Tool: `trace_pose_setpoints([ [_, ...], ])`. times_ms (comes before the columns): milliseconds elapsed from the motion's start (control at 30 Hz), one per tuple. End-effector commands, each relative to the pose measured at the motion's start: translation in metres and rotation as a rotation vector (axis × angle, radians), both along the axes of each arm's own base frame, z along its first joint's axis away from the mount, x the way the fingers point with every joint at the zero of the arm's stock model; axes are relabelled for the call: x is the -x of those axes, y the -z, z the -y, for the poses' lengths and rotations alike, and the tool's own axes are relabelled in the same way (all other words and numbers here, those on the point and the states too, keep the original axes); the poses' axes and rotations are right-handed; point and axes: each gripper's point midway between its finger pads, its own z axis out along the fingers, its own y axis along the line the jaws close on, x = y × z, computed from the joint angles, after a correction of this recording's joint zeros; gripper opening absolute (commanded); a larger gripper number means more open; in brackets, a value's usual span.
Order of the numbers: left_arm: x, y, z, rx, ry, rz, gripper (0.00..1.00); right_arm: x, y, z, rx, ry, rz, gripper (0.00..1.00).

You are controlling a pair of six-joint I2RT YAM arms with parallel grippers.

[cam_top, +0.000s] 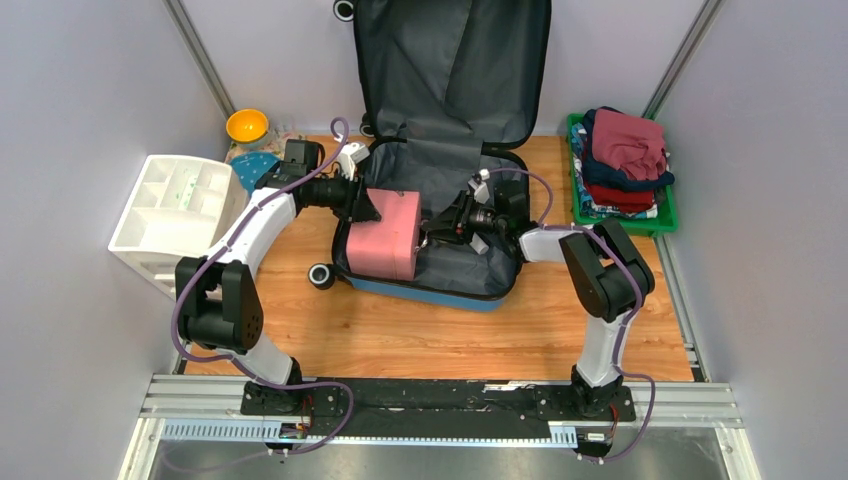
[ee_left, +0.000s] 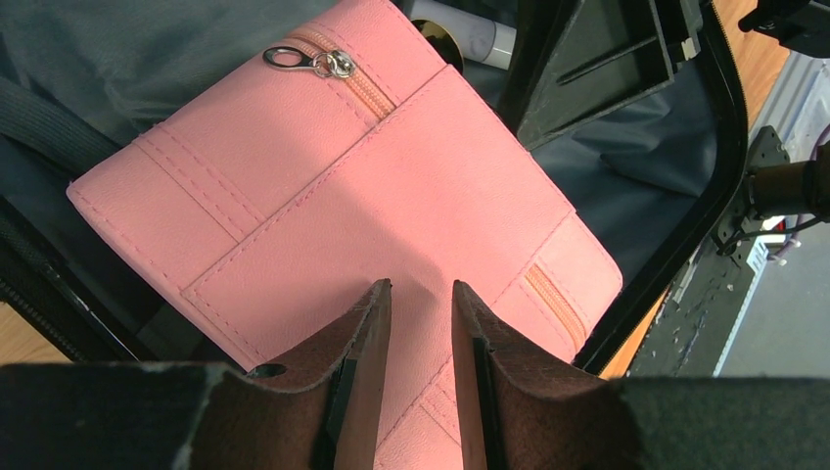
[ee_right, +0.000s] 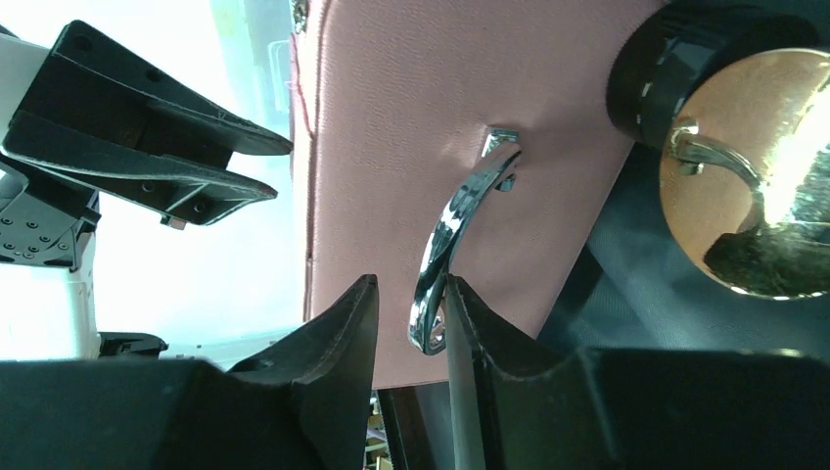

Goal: Open, take out, and arrange the luggage

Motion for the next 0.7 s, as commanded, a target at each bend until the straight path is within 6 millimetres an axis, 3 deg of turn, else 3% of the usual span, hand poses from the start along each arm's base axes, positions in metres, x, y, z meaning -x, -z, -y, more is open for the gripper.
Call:
trace_pose_setpoints([
  [0, -0.001, 0.021, -0.006, -0.059, -0.014, -0.043, 0.39, -0.002, -0.01, -0.003, -0.006, -0.018, 0.046, 0.34],
  [133, 0.0, 0.021, -0.006, -0.06, -0.012, -0.041, 0.39, 0.0, 0.017, -0.003, 0.108, -0.023, -0.012, 0.4],
  [267, 0.0, 0.021, -0.007, -0.065, -0.011, -0.04, 0.39, -0.002, 0.023, -0.004, 0.136, -0.022, -0.012, 0.41],
  [467, 0.0, 0.02, -0.007, -0.067, -0.009, -0.035, 0.39, -0.004, 0.028, -0.007, 0.148, -0.024, -0.018, 0.24],
  [500, 0.0, 0.019, -0.007, -0.066, -0.008, -0.034, 0.39, -0.004, 0.026, -0.008, 0.144, -0.026, -0.01, 0.16],
  [600, -0.001, 0.018, -0.008, -0.072, -0.007, -0.028, 0.45, -0.005, 0.008, -0.009, 0.124, -0.038, 0.04, 0.04],
  [667, -0.001, 0.016, -0.009, -0.074, -0.013, -0.025, 0.54, -0.006, -0.009, -0.009, 0.108, -0.04, 0.088, 0.0],
])
